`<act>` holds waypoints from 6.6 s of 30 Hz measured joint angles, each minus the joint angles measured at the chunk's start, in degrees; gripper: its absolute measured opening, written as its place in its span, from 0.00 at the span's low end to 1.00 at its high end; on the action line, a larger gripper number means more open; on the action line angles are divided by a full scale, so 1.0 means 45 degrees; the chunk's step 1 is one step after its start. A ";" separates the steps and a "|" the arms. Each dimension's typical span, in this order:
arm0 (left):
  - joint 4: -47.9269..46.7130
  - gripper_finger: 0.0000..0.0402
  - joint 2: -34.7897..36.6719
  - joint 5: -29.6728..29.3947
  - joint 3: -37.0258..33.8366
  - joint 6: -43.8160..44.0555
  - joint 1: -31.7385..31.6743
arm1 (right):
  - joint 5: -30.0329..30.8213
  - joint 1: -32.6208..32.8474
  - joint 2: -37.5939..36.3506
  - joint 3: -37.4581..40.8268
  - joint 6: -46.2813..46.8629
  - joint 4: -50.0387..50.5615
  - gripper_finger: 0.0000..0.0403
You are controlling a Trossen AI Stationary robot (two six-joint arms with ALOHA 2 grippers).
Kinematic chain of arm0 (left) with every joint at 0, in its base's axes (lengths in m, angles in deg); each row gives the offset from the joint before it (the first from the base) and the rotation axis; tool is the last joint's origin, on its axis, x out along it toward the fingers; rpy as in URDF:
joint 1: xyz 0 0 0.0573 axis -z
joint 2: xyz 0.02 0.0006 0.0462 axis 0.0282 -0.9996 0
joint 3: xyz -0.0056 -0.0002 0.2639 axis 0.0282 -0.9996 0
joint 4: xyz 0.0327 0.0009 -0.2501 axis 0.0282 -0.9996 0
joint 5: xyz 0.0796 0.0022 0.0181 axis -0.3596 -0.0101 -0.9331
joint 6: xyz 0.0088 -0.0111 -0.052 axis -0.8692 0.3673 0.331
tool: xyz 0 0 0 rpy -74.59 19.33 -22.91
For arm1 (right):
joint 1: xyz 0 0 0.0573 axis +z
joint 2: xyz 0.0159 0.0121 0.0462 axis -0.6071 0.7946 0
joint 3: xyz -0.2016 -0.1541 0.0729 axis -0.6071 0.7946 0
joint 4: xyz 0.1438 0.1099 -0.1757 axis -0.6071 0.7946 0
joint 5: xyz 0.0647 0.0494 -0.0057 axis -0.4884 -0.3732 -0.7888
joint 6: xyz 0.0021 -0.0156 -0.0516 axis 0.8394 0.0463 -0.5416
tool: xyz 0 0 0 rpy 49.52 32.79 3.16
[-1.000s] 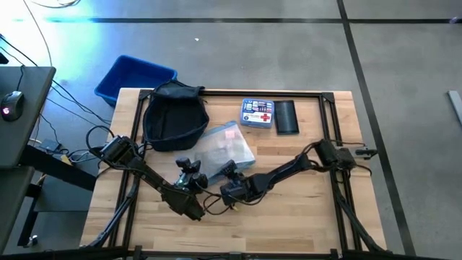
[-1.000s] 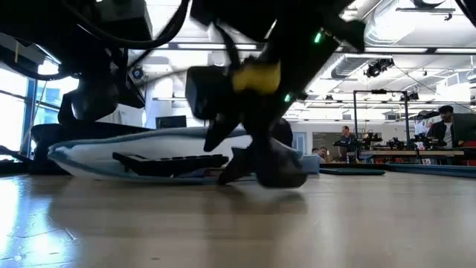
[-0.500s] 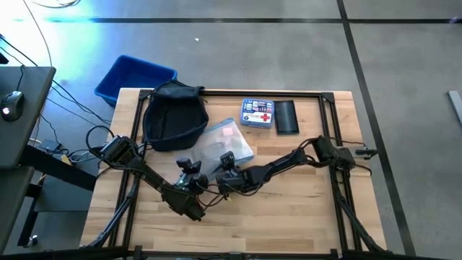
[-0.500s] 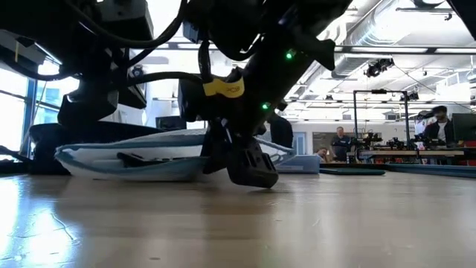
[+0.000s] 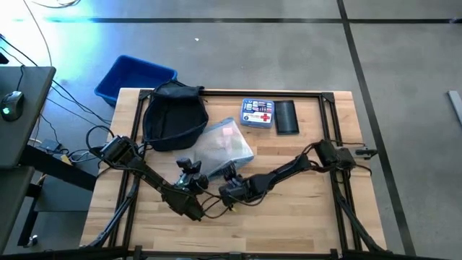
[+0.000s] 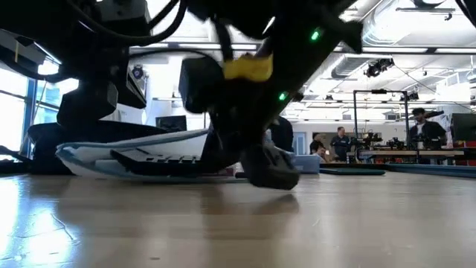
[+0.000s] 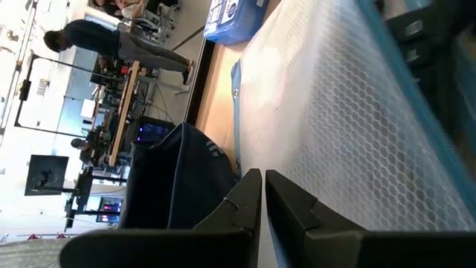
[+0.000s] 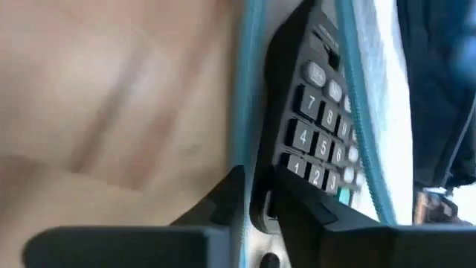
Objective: Unpack backpack
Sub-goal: Remove the black calculator from the blue zipper bag
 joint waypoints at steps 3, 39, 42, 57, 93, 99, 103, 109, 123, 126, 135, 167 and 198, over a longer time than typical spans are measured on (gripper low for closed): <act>0.0000 0.00 0.0000 -0.0003 0.0000 0.0000 0.0000 | -0.0778 0.0137 -0.0548 -0.0002 0.0818 0.0165 0.27; 0.0000 0.00 0.0000 0.0051 0.0000 0.0126 -0.0005 | -0.0956 -0.0826 -0.0213 -0.0005 0.0245 0.0242 0.39; 0.0000 0.00 0.0005 0.0051 0.0000 0.0121 -0.0005 | -0.0485 -0.0906 0.0009 -0.0005 0.0227 0.0040 0.39; 0.0024 0.00 0.0005 0.0012 -0.0010 0.0112 -0.0005 | 0.0743 -0.1617 0.0864 -0.0063 0.1283 -0.2285 0.16; -0.0495 0.00 0.0090 -0.0285 -0.1954 -0.3738 -0.5904 | 0.1227 -0.1501 0.0165 0.0041 0.1232 -0.1256 0.49; 0.1501 0.00 0.0884 0.0867 -0.2410 -0.7498 -0.6874 | 0.0919 -0.1520 0.0020 0.0034 0.2112 -0.0170 0.44; 0.4151 0.00 0.1732 0.2667 -0.3116 -0.9815 -0.6916 | 0.0656 -0.1494 0.0027 -0.0075 0.2355 -0.0060 0.41; 0.7577 0.00 0.2383 0.5636 -0.4526 -1.2572 -0.6727 | -0.0148 -0.1506 -0.0180 -0.0117 0.1927 -0.0134 0.40; 0.7781 0.00 0.2351 0.5136 -0.4643 -1.1329 -0.5028 | -0.1748 -0.1161 -0.0350 -0.0034 0.0209 -0.0672 0.41; 0.7803 0.00 0.2341 0.5076 -0.4643 -1.1239 -0.5008 | -0.2060 -0.1161 -0.0346 -0.0039 -0.0141 -0.0822 0.41; 0.7781 0.00 0.2327 0.4918 -0.4483 -1.1278 -0.4673 | -0.1884 -0.1297 -0.0174 -0.0014 -0.0447 -0.1364 0.40; 0.7159 0.00 0.4401 0.0276 -0.4321 -0.9680 -0.2958 | -0.1841 -0.0135 -0.2012 -0.0005 0.3507 0.0971 0.08; 0.7813 0.00 0.4386 0.5078 -0.0699 -1.1970 -0.1006 | -0.3165 0.0164 -0.3745 0.0080 0.7236 0.1996 0.06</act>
